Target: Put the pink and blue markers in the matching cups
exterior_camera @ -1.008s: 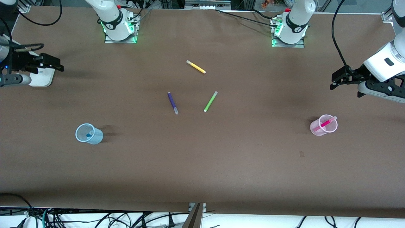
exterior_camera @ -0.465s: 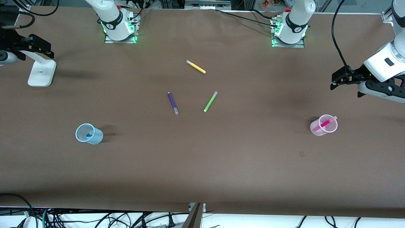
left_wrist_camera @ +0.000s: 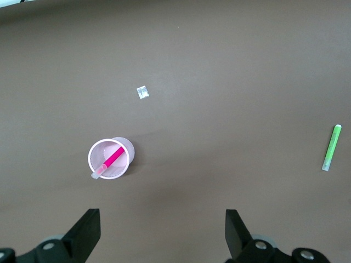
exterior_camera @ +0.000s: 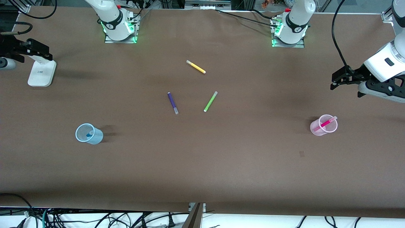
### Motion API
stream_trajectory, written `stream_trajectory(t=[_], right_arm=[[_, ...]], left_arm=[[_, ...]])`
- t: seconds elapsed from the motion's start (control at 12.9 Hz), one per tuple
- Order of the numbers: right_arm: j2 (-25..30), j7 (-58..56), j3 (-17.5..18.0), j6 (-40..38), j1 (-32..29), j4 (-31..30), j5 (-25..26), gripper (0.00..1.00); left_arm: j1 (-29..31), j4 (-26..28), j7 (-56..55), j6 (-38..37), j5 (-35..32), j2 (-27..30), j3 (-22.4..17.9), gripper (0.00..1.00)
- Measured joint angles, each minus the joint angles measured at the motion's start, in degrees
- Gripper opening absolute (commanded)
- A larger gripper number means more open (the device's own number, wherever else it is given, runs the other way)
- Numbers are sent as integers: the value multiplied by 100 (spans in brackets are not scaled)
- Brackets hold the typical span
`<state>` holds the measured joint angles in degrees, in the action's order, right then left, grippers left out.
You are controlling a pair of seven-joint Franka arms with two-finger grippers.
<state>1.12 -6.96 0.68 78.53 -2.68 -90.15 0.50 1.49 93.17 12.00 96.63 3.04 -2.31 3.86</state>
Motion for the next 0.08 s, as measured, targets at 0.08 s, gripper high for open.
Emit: stream_trajectory(t=[0.08], right_arm=[[-8,0,0,-1,0,13,0,100]], left_arm=[[0,0,0,-3,0,0,0,100]])
